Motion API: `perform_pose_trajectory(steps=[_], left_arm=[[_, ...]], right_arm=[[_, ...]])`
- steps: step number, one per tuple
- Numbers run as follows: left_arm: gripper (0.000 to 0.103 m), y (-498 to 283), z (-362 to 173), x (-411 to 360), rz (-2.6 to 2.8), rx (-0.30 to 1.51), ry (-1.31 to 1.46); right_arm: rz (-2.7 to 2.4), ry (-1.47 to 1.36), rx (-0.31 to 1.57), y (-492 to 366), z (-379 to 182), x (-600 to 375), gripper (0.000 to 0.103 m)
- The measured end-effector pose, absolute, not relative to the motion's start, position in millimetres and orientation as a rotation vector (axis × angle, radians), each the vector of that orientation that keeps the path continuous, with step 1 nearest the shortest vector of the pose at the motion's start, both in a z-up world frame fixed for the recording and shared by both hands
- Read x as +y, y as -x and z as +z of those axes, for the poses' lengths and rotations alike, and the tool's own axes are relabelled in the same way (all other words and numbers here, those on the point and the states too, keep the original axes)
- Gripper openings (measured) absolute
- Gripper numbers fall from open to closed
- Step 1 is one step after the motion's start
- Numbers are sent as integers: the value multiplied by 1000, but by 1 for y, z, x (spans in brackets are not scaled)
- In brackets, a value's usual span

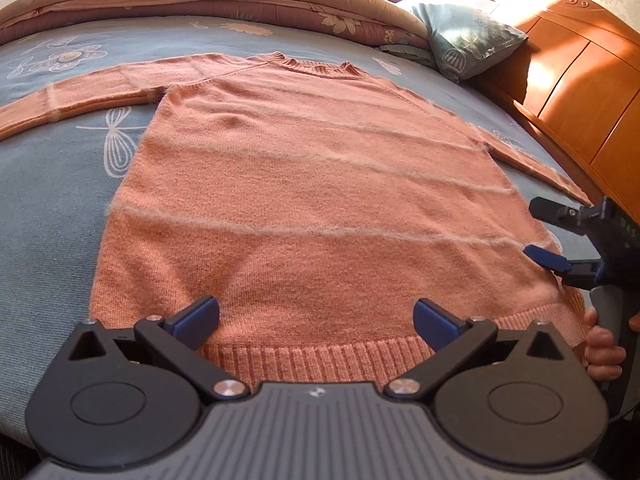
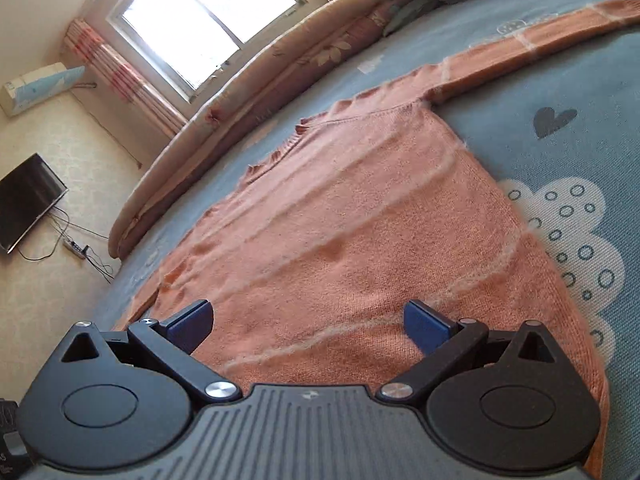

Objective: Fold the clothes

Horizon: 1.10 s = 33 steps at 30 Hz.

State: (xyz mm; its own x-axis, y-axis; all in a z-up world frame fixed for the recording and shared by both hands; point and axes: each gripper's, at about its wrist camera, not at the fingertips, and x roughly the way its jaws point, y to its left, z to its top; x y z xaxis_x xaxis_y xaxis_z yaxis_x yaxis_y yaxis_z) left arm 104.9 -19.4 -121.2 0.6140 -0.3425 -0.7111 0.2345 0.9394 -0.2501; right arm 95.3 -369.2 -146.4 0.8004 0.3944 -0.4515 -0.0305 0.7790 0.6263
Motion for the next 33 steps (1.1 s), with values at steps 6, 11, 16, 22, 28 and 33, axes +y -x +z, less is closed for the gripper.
perform_pose_trajectory(steps=[6, 11, 16, 22, 28, 33], left_arm=[[102, -106, -109, -36, -334, 858, 119], [102, -118, -87, -74, -486, 790, 126], [102, -150, -90, -124, -631, 831, 172], [102, -156, -121, -169, -702, 913, 95], [102, -117, -128, -154, -729, 921, 18], [102, -101, -112, -150, -739, 880, -48]], right_arm=[[267, -567, 637, -60, -145, -365, 103], [264, -475, 465, -36, -119, -364, 103], [136, -407, 315, -22, -96, -376, 103], [-28, -495, 410, -34, -106, -410, 103], [-189, -674, 529, -41, -125, -448, 103], [-225, -741, 566, -41, -134, -457, 103]])
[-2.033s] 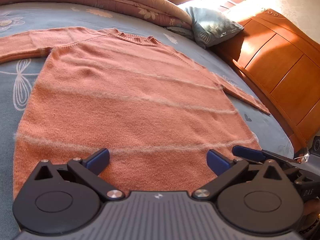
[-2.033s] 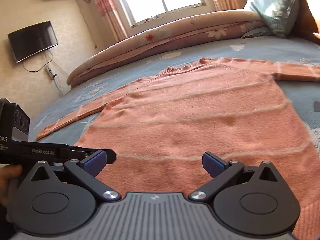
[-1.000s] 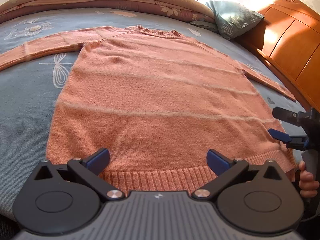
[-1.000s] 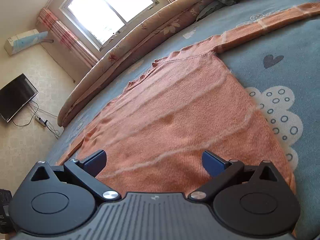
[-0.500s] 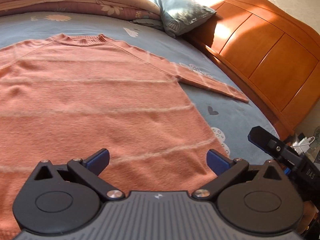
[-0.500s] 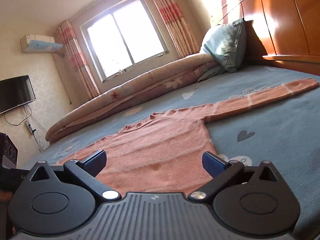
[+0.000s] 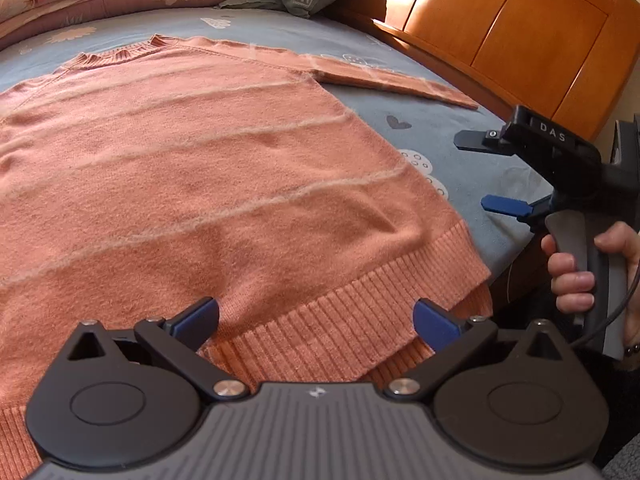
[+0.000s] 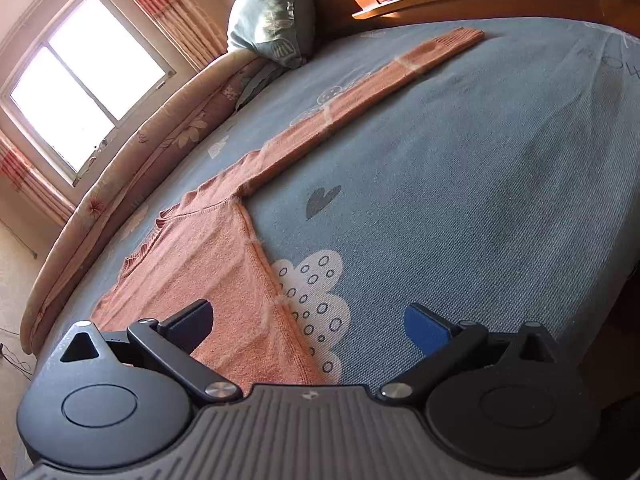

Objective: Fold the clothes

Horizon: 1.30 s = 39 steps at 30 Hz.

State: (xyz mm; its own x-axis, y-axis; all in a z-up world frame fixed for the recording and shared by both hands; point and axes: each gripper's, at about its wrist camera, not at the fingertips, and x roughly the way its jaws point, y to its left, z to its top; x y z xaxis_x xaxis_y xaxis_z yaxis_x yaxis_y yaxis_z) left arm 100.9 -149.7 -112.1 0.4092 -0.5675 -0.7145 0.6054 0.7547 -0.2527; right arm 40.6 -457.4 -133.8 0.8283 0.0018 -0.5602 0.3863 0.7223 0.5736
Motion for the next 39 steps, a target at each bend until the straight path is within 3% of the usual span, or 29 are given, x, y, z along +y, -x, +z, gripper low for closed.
perform_pose_trajectory(steps=[5, 11, 20, 25, 29, 39], left_arm=[[102, -116, -88, -186, -890, 786, 20], [102, -119, -117, -237, -1038, 853, -20], [102, -95, -127, -217, -1083, 948, 28], [102, -119, -119, -217, -1115, 940, 154], [102, -129, -139, -231, -1200, 1065, 255], [102, -114, -107, -178, -1103, 968, 262]], right_arm=[[-223, -724, 539, -39, -129, -454, 103], [-240, -784, 557, -37, -132, -464, 103], [-205, -837, 545, -30, -130, -471, 103], [-207, -841, 542, -28, -129, -471, 103], [-210, -854, 552, -29, -130, -472, 103], [-182, -876, 578, -33, -132, -472, 103]])
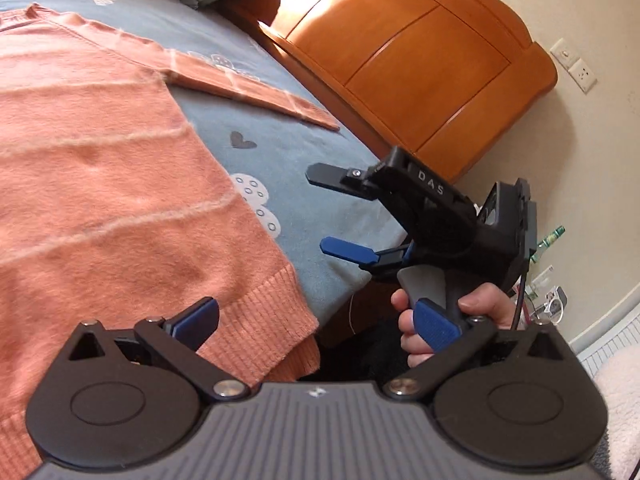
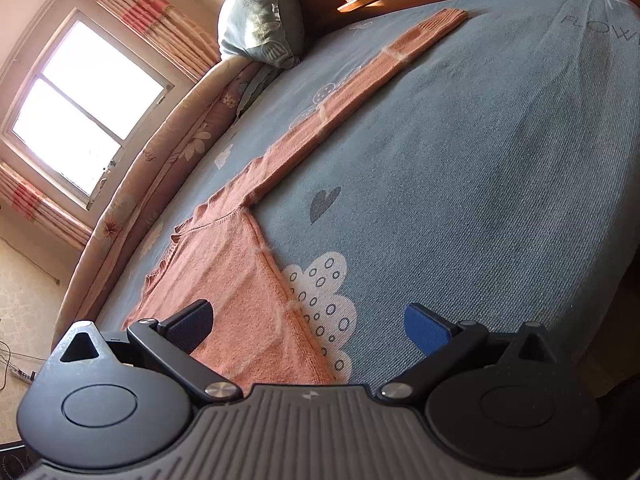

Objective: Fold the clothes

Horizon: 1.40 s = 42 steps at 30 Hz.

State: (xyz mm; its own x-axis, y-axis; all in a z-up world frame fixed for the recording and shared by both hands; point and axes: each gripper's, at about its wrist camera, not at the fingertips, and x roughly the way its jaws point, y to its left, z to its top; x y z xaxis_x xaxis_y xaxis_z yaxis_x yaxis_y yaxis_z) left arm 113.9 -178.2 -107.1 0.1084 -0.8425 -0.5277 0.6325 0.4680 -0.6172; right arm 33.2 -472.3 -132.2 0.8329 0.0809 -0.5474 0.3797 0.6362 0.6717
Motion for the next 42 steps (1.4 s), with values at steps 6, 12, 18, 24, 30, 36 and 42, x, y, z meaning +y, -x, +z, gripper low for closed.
perform_pose_trajectory(steps=[6, 12, 18, 24, 30, 36, 42], left_arm=[[102, -109, -107, -132, -929, 990, 318], [102, -120, -100, -75, -678, 968, 404], [102, -133, -119, -36, -571, 1034, 537], [102, -107, -123, -23, -553, 1046, 553], [102, -104, -90, -17, -470, 927, 358], [102, -172, -83, 16, -324, 880, 381], [102, -194, -115, 51, -207, 961, 477]], right_arm=[[-68, -836, 599, -43, -129, -456, 103], [181, -823, 705, -68, -134, -414, 103], [259, -671, 771, -88, -133, -362, 103], [198, -616, 756, -92, -128, -348, 103], [202, -573, 749, -91, -130, -347, 103], [214, -547, 742, -93, -134, -343, 103], [208, -541, 745, -95, -134, -341, 103]])
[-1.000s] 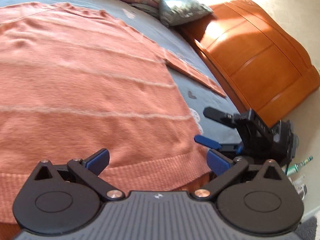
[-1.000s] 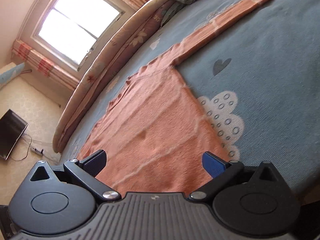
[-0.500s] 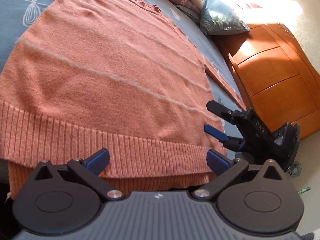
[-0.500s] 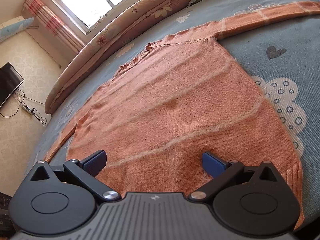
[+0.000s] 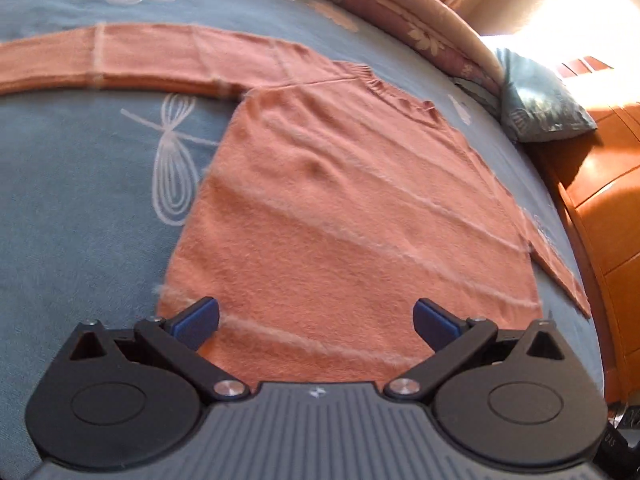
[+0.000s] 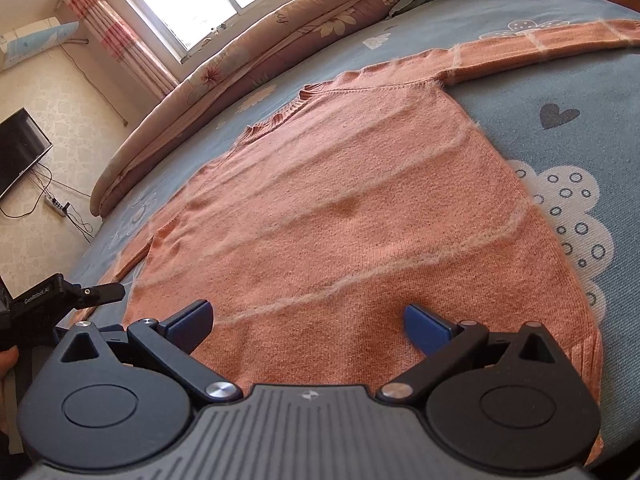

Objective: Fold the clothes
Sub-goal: 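Move the open left gripper along the sleeve toward its ribbed cuff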

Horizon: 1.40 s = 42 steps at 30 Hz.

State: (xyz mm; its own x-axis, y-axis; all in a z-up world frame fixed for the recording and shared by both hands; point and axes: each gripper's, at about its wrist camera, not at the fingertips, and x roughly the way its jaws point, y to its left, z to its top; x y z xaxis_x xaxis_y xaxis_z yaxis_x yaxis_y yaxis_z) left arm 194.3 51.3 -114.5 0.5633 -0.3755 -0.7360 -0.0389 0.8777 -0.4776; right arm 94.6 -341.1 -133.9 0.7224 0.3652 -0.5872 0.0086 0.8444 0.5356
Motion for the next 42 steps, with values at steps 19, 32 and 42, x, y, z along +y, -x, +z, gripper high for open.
perform_pose_trajectory(steps=[19, 32, 42], left_arm=[[102, -140, -120, 34, -276, 1026, 481], [102, -108, -102, 21, -343, 1025, 401], [102, -98, -121, 19, -392, 989, 418]], right_arm=[[203, -425, 733, -94, -134, -328, 103], [195, -425, 732, -93, -134, -326, 103], [199, -425, 729, -92, -135, -326, 103]])
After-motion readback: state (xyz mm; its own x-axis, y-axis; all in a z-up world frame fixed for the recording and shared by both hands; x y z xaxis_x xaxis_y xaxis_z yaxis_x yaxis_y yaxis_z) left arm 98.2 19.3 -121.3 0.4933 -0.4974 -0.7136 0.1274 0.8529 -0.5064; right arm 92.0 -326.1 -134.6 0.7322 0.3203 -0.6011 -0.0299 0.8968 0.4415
